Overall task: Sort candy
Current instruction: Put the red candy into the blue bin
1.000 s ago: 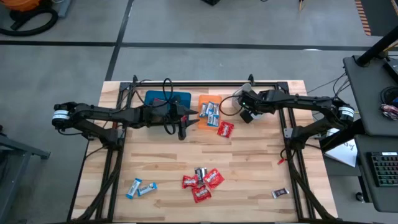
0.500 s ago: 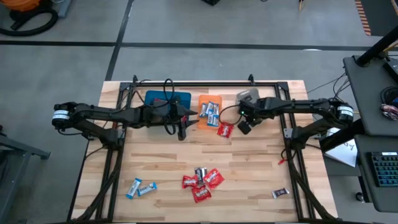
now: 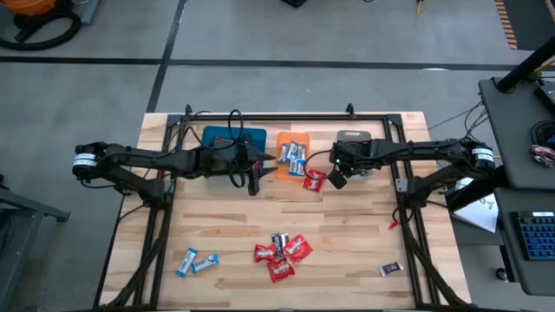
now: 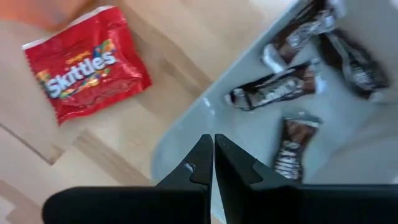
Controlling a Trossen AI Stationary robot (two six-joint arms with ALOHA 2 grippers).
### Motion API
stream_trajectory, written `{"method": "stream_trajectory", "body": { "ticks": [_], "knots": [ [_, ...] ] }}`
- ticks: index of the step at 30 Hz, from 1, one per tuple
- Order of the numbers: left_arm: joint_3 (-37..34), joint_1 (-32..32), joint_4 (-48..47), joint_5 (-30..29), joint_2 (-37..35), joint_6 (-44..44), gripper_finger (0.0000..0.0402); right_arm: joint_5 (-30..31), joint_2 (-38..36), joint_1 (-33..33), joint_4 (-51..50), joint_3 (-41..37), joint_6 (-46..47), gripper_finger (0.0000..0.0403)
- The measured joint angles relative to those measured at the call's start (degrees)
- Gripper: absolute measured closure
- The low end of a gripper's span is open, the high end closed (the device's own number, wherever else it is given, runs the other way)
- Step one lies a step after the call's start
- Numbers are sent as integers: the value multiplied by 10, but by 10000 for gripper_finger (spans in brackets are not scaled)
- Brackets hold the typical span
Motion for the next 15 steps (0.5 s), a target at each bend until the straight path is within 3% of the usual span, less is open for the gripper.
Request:
{"method": "stream_trajectory", "body": {
  "ticks": [6,15],
  "knots": [
    [0,0,4,0,0,-4,260,23,-19,14,-1,37,-4,394],
    [0,0,7,0,0,-9,260,-11,15,107,115,43,-24,394]
  ]
}}
